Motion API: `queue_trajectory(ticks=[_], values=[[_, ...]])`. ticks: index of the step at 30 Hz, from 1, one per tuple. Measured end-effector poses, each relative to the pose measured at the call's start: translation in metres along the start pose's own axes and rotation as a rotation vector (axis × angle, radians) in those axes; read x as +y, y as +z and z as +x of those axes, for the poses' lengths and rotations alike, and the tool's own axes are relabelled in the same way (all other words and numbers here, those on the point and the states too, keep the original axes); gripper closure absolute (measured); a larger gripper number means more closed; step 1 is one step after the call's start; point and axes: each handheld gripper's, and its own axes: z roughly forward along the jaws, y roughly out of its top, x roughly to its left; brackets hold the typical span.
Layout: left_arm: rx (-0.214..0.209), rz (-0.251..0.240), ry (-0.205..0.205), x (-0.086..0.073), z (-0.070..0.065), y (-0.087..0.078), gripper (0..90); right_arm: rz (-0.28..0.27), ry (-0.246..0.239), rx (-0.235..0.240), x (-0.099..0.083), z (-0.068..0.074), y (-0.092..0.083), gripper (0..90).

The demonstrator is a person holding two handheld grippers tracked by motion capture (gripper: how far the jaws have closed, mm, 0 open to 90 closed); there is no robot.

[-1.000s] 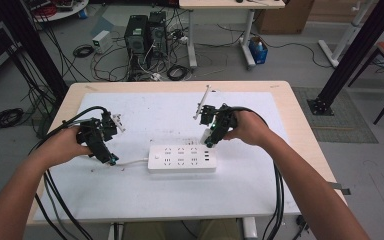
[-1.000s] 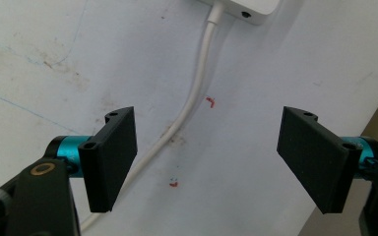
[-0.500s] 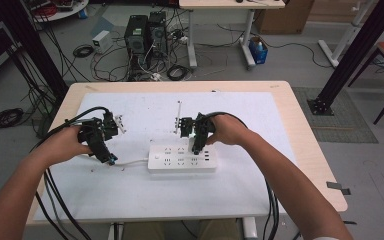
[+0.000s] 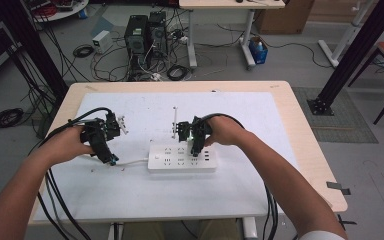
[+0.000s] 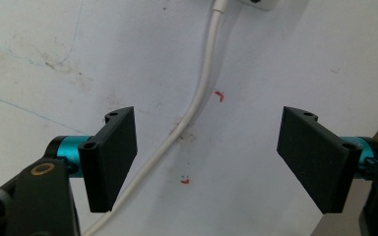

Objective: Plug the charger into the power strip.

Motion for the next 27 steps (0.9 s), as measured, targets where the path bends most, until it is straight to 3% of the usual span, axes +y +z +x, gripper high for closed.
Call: queue_trajectory(ticks=[4, 7, 9, 15, 18, 20, 27], values=[[-0.008, 0.003, 0.001, 0.0, 0.0, 0.002, 23.2, 0.013, 0.008, -0.006, 0.003, 0.001, 0.0, 62.5], [-0.013, 0.004, 0.0, 0.001, 0.0, 0.002, 23.2, 0.049, -0.03, -0.021, 0.006, 0.004, 0.007, 62.6], [-0.014, 0.004, -0.005, 0.0, 0.0, 0.002, 23.1, 0.049, -0.044, -0.025, 0.008, 0.004, 0.009, 62.6], [-0.014, 0.001, -0.014, -0.002, 0.002, 0.003, 23.2, 0.037, -0.027, -0.004, 0.007, 0.0, 0.009, 62.7], [-0.019, 0.0, -0.012, -0.003, 0.002, 0.005, 23.2, 0.038, -0.031, -0.051, 0.006, 0.009, 0.009, 62.7], [-0.024, 0.006, -0.014, -0.004, 0.003, 0.006, 23.1, 0.039, -0.026, -0.044, 0.006, 0.008, 0.009, 62.7], [-0.024, 0.0, -0.025, -0.005, 0.003, 0.008, 23.2, 0.01, 0.037, 0.074, 0.002, -0.012, 0.01, 62.8]])
